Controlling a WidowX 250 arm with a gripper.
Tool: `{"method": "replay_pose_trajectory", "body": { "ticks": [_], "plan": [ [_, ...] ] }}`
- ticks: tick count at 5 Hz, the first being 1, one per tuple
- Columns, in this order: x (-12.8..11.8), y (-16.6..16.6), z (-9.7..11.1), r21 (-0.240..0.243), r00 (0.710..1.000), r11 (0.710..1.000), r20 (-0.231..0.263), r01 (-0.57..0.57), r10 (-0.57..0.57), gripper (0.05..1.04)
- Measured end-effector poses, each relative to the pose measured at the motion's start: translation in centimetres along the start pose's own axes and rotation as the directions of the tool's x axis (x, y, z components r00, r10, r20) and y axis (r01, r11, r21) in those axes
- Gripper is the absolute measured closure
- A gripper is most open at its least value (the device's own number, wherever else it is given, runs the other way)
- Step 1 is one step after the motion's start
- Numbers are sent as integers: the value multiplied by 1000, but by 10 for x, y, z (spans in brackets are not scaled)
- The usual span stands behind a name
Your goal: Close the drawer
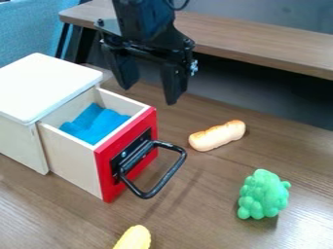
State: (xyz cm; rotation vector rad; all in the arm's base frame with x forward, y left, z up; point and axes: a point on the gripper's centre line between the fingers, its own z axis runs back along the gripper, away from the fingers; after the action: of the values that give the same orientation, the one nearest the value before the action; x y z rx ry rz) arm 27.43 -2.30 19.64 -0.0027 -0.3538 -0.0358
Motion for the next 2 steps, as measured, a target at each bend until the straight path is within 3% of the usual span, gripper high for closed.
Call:
{"method": "replay_pose_trajectory", "body": {
  "ticks": [1, 2],
  "plan": [
    [-2, -1, -8, -3, 1000, 1000, -31, -3, 3, 84],
    [-2, -3, -32, -12, 994, 1000, -113, -5, 3, 84]
  ]
}}
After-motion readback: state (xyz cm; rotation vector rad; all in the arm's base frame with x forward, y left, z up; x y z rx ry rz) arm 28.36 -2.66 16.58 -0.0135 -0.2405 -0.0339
